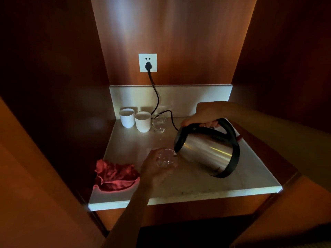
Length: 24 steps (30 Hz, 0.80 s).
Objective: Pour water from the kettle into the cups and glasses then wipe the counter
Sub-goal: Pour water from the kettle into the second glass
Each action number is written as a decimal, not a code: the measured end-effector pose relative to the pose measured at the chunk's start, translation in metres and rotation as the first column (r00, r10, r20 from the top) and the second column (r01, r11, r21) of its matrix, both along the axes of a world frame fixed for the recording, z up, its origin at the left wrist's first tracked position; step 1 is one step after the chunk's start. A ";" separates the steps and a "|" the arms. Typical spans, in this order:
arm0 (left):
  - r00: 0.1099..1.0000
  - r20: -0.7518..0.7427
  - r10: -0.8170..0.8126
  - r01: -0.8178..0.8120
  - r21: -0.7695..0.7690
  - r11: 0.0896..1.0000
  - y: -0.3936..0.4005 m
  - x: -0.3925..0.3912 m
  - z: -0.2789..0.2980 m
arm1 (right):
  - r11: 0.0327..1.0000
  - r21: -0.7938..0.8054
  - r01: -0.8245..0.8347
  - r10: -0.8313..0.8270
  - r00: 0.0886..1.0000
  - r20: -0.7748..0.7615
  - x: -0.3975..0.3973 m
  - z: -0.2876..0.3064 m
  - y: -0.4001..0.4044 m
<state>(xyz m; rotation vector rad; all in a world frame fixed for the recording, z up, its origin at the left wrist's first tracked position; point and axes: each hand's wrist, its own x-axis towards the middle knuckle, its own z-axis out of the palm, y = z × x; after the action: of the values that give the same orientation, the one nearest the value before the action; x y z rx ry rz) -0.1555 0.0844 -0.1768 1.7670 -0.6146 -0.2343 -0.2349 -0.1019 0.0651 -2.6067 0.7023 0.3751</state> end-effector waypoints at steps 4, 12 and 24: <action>1.000 0.014 0.015 -0.015 0.003 1.000 0.000 -0.001 0.002 | 0.999 -0.032 -0.013 0.011 0.999 -0.051 0.010 0.004 0.004; 0.995 0.100 0.012 -0.017 0.050 0.999 0.002 0.001 0.003 | 0.998 -0.062 -0.031 0.024 0.992 -0.126 0.025 0.010 0.010; 0.987 0.160 -0.006 -0.009 0.094 0.996 0.009 -0.002 0.013 | 0.992 -0.088 -0.092 0.073 0.977 -0.200 0.037 0.019 0.023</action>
<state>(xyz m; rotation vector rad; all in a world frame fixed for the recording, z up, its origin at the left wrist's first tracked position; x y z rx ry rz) -0.1575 0.0934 -0.1638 1.8897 -0.7270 -0.1224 -0.1983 -0.0784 0.0845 -2.7216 0.6933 0.6461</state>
